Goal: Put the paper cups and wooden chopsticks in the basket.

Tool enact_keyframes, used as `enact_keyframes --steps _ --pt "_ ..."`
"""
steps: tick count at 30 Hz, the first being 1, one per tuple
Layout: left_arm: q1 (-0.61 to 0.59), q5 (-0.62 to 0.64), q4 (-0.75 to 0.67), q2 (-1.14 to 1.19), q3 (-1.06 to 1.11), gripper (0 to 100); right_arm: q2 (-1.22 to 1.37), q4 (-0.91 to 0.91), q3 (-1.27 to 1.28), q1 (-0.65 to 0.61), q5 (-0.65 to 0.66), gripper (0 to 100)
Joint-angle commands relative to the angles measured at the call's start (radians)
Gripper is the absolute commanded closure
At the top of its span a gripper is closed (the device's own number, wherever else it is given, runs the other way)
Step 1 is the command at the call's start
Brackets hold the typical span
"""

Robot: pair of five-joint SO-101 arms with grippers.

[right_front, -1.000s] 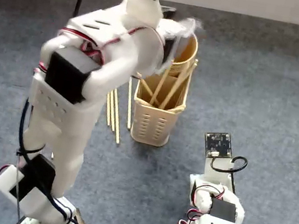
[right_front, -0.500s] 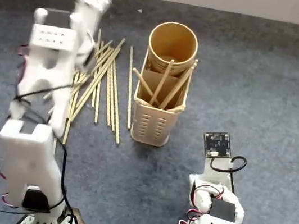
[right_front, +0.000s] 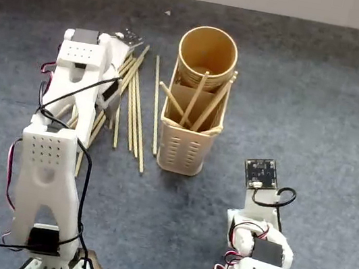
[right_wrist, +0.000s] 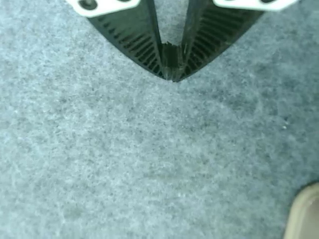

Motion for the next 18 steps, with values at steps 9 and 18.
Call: enact_keyframes --steps 9,18 --pt "0.004 -0.002 0.066 0.002 -0.18 99 -0.01 -0.015 -0.002 -0.008 0.009 99.4" --pt "0.005 0.094 0.167 -0.107 -0.575 99 -0.01 -0.015 -0.002 -0.008 0.009 99.4"
